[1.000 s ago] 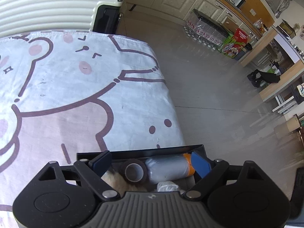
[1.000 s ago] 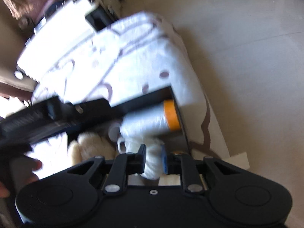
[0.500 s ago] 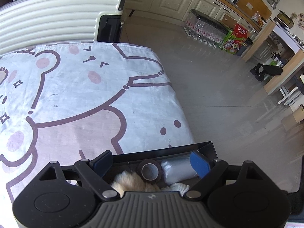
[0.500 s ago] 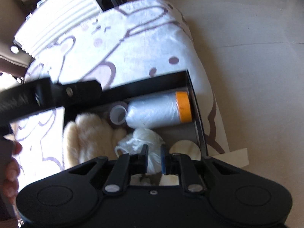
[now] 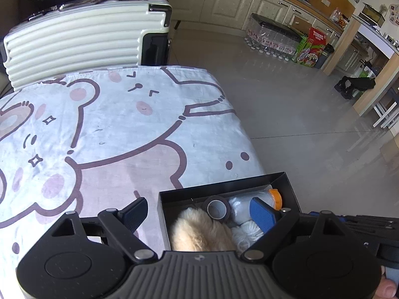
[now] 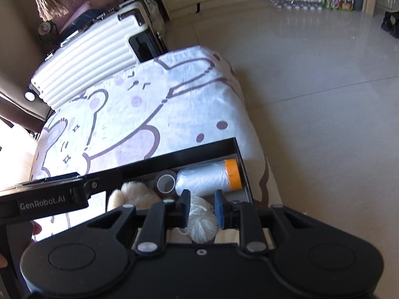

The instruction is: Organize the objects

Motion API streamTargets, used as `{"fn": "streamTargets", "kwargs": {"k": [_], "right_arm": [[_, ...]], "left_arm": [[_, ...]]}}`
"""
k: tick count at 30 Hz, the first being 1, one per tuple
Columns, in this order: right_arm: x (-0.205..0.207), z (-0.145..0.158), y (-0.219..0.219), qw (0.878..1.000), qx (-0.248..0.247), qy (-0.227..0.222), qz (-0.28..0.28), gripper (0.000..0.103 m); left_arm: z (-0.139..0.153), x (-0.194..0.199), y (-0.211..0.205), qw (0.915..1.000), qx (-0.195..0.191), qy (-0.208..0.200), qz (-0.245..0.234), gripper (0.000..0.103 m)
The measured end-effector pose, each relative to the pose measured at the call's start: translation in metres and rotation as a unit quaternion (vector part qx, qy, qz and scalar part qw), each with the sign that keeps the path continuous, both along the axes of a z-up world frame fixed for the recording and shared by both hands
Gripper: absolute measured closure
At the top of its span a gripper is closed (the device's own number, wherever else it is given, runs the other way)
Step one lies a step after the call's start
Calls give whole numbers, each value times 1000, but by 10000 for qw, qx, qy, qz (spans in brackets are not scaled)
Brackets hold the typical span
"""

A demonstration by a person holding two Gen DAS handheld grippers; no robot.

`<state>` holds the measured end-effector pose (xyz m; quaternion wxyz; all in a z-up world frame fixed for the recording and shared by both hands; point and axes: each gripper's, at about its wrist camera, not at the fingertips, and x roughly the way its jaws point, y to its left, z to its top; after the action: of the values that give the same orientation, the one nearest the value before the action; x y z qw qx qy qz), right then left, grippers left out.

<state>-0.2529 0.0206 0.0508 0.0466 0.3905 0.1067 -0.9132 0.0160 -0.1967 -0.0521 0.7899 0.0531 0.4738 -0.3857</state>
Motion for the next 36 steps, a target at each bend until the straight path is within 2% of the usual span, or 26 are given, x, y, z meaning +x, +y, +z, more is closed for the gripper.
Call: {"fn": "streamTargets", "kwargs": {"k": [13,22,30,32,36], "right_arm": [[55,25,-15,9978,263,540,280,78],[92,35,-16,9947,450,877,303,71],[115,41,-13,9906,673,1171,198,52],[117,43,-11,9898,731,1213,155,43],[122,45,-7,9877,846,1316,65,32]], "left_arm": [[41,-30,37,9995,-92,-301,69,13],[55,-49,66,9988,67,-457,188,13],[60,-59,85,9965,349,-682,342,4],[60,-61,87,9957,428,-738,365,1],[59,-58,93,9952,512,-696,455,0]]}}
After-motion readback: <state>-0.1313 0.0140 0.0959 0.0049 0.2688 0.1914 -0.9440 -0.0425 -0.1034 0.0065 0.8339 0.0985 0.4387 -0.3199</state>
